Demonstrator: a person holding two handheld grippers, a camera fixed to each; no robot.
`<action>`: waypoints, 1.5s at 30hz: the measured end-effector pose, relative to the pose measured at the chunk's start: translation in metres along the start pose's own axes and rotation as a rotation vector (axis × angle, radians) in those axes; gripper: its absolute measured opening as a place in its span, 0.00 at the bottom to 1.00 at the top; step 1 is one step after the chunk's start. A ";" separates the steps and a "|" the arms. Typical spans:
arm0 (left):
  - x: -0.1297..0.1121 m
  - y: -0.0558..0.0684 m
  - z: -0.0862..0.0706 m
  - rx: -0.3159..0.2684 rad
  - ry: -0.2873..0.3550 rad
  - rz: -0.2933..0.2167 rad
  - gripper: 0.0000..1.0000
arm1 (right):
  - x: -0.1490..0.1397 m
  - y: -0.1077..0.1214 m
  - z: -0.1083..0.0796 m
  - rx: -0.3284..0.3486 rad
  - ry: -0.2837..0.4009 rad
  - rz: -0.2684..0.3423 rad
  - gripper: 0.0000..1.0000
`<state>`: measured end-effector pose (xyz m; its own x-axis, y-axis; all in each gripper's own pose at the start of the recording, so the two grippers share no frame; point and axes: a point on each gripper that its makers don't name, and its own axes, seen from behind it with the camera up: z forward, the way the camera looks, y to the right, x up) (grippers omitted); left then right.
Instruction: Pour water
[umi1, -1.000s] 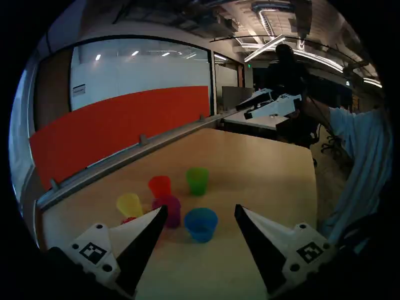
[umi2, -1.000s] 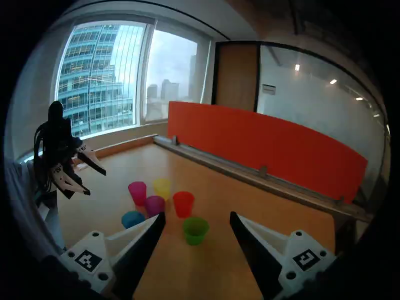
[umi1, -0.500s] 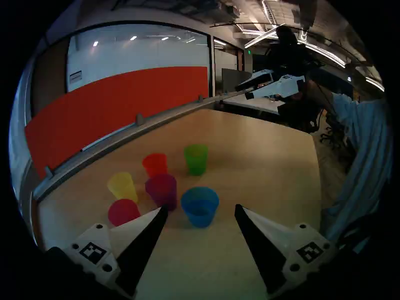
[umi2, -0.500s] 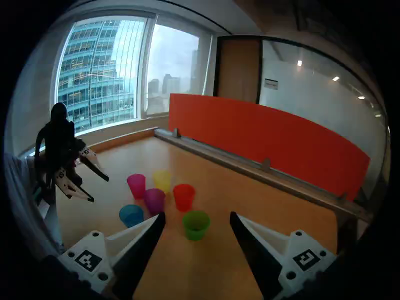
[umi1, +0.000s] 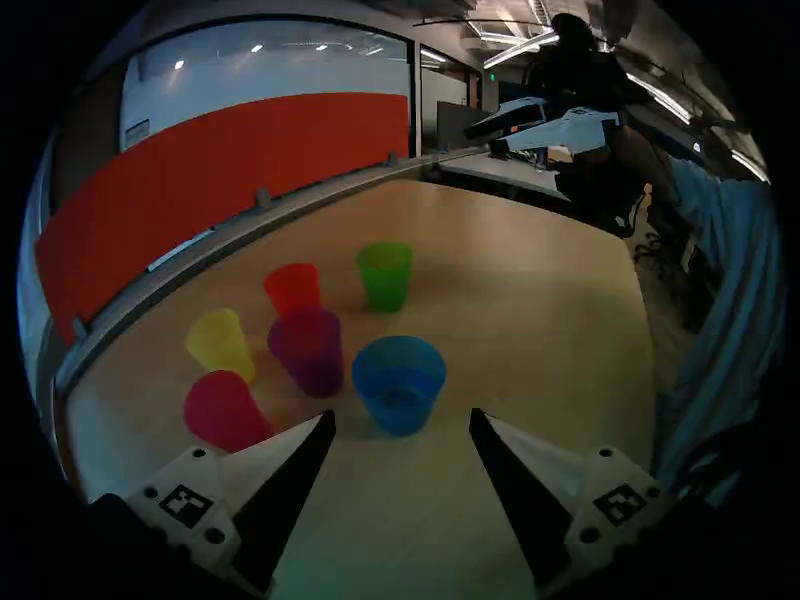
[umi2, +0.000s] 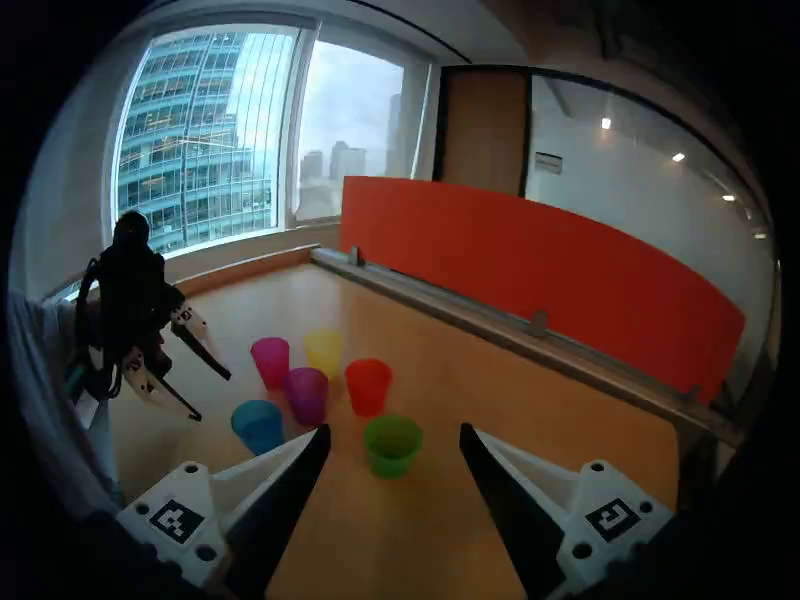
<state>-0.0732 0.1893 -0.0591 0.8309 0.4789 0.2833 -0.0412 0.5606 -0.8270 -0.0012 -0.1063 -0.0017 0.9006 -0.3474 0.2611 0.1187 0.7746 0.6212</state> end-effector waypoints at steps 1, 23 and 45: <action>-0.001 -0.001 0.003 -0.002 -0.005 0.000 1.00 | -0.001 0.000 0.001 0.001 -0.001 0.001 1.00; -0.010 -0.001 0.055 -0.050 -0.065 -0.018 1.00 | -0.016 0.009 0.028 0.012 -0.026 0.007 1.00; -0.005 -0.004 0.089 -0.046 -0.072 0.004 1.00 | -0.025 0.017 0.041 0.014 -0.036 0.009 1.00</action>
<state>-0.1268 0.2445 -0.0136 0.7887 0.5295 0.3125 -0.0176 0.5275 -0.8494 -0.0393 -0.1063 0.0323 0.8861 -0.3594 0.2926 0.1048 0.7704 0.6289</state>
